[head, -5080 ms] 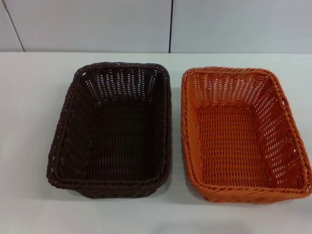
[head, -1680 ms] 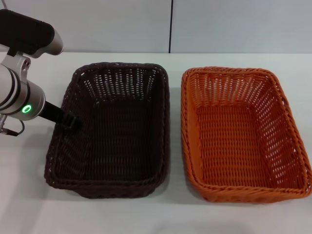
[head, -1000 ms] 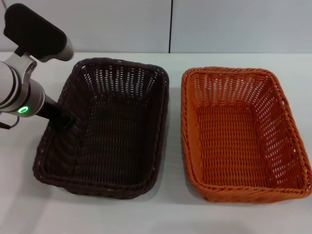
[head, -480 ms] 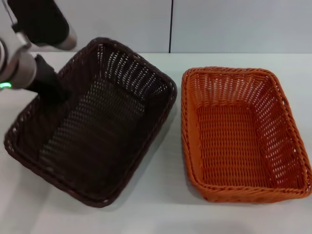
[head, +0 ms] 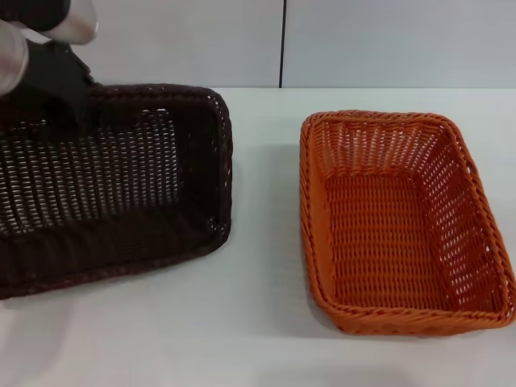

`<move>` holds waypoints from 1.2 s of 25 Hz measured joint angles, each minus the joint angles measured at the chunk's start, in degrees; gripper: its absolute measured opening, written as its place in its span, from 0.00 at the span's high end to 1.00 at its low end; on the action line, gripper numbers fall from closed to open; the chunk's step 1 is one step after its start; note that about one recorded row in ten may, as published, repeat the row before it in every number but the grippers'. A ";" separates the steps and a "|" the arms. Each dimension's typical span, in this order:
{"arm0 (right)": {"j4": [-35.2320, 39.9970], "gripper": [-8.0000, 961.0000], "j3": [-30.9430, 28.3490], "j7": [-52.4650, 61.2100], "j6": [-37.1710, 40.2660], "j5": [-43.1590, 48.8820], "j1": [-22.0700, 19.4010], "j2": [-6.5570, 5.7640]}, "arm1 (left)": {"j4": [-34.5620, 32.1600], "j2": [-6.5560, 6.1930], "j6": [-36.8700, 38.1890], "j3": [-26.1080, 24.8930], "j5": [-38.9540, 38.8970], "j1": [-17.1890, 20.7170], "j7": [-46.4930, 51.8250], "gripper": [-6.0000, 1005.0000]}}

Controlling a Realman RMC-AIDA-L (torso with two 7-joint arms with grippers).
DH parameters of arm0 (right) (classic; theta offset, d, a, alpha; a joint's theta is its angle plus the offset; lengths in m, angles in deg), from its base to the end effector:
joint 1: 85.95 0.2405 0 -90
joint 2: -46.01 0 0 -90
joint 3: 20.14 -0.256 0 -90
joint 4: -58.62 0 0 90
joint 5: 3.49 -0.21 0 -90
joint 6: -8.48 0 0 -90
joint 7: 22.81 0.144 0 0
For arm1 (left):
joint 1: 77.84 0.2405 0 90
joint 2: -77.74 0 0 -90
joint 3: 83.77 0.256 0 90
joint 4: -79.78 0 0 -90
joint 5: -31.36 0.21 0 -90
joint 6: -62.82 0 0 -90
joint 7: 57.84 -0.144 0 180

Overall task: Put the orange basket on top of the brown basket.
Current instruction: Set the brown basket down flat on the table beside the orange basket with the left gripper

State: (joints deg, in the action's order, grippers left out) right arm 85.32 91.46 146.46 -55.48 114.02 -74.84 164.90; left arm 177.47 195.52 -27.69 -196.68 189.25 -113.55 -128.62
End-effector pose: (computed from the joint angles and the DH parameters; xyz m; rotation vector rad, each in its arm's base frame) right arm 0.3867 0.2859 0.0485 -1.0045 0.6780 0.5236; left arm -0.1399 0.3815 0.1058 -2.4215 0.0736 0.5954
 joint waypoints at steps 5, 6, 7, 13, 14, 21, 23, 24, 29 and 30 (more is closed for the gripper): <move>0.39 0.24 -0.10 0.00 0.01 0.00 0.25 0.03 | 2.25 -0.02 -2.79 -1.88 -1.09 -0.95 -3.39 0.80; 0.48 0.24 -0.10 0.00 0.01 0.00 0.30 0.03 | 2.90 -0.02 -3.45 -1.91 -1.18 -1.02 -3.69 0.80; 0.58 0.24 -0.10 0.00 0.02 0.00 0.35 0.03 | 3.51 -0.02 -4.03 -1.94 -1.30 -1.05 -3.93 0.81; 0.72 0.24 -0.08 0.02 0.06 0.00 0.79 0.03 | 5.25 0.00 -7.54 -1.88 -2.07 -1.46 -6.29 0.81; 0.73 0.24 -0.07 0.03 0.06 0.00 0.80 0.03 | 5.29 0.00 -8.06 -1.93 -2.28 -1.57 -6.75 0.81; 0.58 0.24 0.10 0.06 0.12 0.00 0.85 0.03 | 3.75 0.11 -9.86 -0.98 -4.48 -2.45 -8.01 0.81; 0.54 0.24 0.17 0.07 0.18 0.00 0.89 0.03 | 2.46 0.20 -9.90 -0.70 -4.59 -3.26 -8.01 0.81; 0.53 0.24 0.20 0.08 0.32 0.00 0.92 0.01 | 1.99 0.22 -9.95 -0.65 -4.66 -3.59 -8.00 0.81; 0.32 0.24 0.09 0.09 0.93 0.00 1.02 -0.06 | -1.23 0.28 -10.13 -0.54 -6.13 -5.66 -7.85 0.81; 0.26 0.24 0.07 0.09 0.96 0.00 1.02 -0.06 | -1.89 0.26 -9.88 -0.48 -6.28 -5.92 -7.79 0.81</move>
State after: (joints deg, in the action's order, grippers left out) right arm 85.58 91.53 146.55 -54.52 114.02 -73.82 164.83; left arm 175.58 195.78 -37.57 -197.17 182.97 -119.47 -136.41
